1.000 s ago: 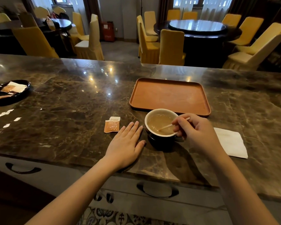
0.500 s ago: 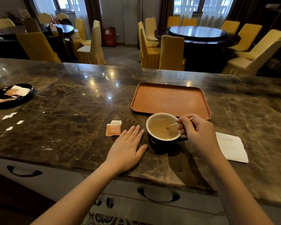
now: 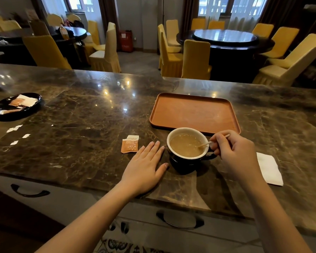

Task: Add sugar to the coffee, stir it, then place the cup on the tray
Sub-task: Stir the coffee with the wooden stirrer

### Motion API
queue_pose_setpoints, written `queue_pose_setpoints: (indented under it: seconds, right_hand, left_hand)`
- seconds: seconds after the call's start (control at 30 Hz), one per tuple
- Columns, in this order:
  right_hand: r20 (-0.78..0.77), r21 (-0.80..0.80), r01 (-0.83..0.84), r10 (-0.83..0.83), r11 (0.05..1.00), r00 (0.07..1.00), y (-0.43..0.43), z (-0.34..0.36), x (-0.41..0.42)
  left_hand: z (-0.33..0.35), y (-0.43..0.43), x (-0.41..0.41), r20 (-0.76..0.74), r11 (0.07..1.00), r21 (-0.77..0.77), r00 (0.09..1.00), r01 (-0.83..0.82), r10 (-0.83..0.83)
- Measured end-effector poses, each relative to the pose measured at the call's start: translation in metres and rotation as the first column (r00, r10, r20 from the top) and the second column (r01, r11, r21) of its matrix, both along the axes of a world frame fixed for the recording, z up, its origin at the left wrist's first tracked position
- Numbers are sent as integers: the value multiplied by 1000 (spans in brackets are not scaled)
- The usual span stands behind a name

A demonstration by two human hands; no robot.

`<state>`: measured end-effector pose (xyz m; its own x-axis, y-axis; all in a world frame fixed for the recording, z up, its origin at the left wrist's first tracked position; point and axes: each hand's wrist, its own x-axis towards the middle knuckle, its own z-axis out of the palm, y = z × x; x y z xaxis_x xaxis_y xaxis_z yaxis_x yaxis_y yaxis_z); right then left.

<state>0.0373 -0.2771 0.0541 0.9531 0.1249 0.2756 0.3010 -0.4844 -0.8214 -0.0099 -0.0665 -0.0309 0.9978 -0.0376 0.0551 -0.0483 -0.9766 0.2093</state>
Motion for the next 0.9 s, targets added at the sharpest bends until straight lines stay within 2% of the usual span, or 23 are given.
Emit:
queue_pose_setpoints:
  seconds: [0.23,0.37,0.47,0.63,0.77,0.9]
  right_hand:
    - [-101,145,-42,57,989,993,10,-16,-9]
    - [-161,177,-70,99,982,982,3,-11,-13]
    - [-143,117,-71,88,991,986,-6,-2,-9]
    - [-24,24,-7,8,1000,1000,-7,-1,-2]
    - [12,37,20,-20,999,1000,1,-8,-4]
    - [-42,111,-29,34,993,999,12,-16,-13]
  left_hand:
    - [0,0,0,-4,1000,4,1000,-3,3]
    - [2,-1,-1,-3,1000,1,1000,-3,3]
    - [2,0,-1,-2,1000,2,1000,-3,3]
    - [3,0,-1,-13,1000,3,1000,-3,3]
    - [2,0,-1,-7,1000,-3,1000,-7,7]
    - [1,0,-1,-4,1000,-1,1000,-6,6]
